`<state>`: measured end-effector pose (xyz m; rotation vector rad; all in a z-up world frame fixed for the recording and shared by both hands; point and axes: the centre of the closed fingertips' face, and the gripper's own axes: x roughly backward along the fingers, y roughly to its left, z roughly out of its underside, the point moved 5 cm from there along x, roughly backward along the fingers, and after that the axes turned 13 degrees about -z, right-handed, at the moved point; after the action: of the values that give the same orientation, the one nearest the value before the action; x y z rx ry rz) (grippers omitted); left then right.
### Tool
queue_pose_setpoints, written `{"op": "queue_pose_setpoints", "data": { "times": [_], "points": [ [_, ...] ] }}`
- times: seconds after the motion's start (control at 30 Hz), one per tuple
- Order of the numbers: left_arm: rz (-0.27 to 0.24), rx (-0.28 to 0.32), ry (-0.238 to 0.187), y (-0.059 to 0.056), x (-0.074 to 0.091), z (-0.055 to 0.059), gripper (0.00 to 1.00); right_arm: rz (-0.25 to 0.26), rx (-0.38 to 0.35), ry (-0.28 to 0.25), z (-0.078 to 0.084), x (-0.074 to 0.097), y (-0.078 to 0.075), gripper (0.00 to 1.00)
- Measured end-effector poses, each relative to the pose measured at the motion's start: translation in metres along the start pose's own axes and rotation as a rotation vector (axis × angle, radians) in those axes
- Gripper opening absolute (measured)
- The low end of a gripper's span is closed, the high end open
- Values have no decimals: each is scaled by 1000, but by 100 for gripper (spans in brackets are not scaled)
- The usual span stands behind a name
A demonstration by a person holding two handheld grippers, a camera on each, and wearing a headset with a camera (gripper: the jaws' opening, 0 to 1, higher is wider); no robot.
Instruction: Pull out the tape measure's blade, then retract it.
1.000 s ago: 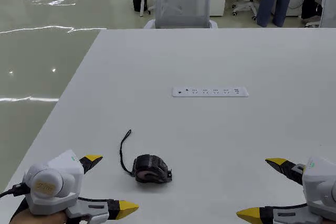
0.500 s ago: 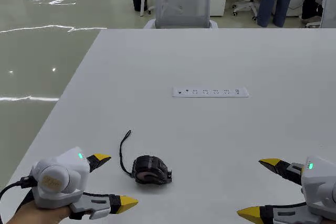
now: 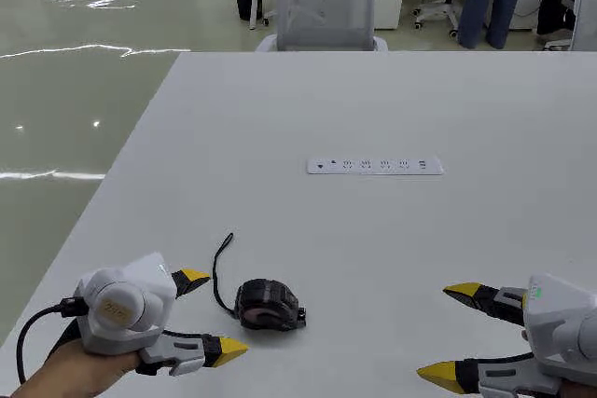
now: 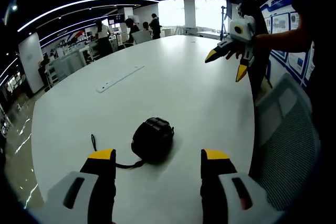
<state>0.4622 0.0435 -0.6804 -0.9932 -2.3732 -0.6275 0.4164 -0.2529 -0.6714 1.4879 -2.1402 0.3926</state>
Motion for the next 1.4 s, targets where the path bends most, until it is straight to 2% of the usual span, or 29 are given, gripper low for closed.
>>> {"op": "queue_pose_setpoints", "data": {
  "times": [0.43, 0.63, 0.77, 1.27, 1.4],
  "points": [
    [36, -43, 36, 2, -17, 4, 58, -56, 54, 18, -4, -18, -8, 59],
    [36, -55, 50, 8, -28, 6, 57, -83, 83, 25, -5, -28, -13, 55],
    [53, -61, 57, 11, -32, 6, 57, -97, 97, 30, -6, -36, -16, 53],
    [128, -134, 84, 6, -47, 8, 52, -154, 141, 49, -11, -61, -27, 47],
    [131, -147, 87, 6, -50, 8, 51, -163, 153, 53, -14, -66, -29, 46]
  ]
}}
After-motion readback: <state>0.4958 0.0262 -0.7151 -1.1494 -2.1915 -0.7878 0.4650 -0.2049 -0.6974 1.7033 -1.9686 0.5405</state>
